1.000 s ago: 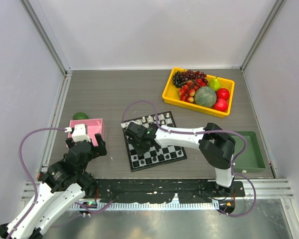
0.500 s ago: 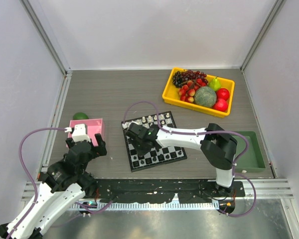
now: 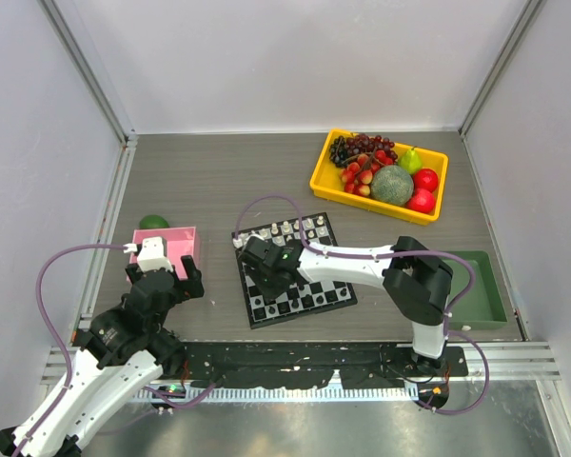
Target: Set up the chess pieces on the board
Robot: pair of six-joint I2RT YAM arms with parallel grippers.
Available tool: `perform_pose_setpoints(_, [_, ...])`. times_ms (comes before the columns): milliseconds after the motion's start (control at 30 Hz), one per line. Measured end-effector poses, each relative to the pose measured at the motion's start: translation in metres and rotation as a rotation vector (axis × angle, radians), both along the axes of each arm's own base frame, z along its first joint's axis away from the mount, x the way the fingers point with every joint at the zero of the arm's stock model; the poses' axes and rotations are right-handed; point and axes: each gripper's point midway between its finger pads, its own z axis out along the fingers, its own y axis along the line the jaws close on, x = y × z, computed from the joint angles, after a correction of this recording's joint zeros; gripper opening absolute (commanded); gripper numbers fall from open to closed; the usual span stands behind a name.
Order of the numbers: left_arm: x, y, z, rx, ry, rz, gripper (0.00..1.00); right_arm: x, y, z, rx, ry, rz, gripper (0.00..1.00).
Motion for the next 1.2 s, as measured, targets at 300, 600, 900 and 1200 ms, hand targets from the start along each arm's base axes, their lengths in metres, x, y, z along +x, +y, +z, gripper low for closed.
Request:
perform_pose_setpoints(300, [0.0,0.0,0.0,0.0,0.0,0.0,0.99,0.005,-0.001,0.011,-0.009,-0.027,-0.008,0.41])
perform_pose_setpoints(600, [0.0,0.0,0.0,0.0,0.0,0.0,0.99,0.028,-0.001,0.043,0.052,-0.085,-0.043,0.42])
perform_pose_setpoints(900, [0.0,0.0,0.0,0.0,0.0,0.0,0.99,0.068,-0.024,0.043,0.041,-0.102,-0.146,0.42])
perform_pose_setpoints(1200, [0.0,0.0,0.0,0.0,0.0,0.0,0.99,0.075,-0.033,0.038,0.027,-0.097,-0.169,0.42])
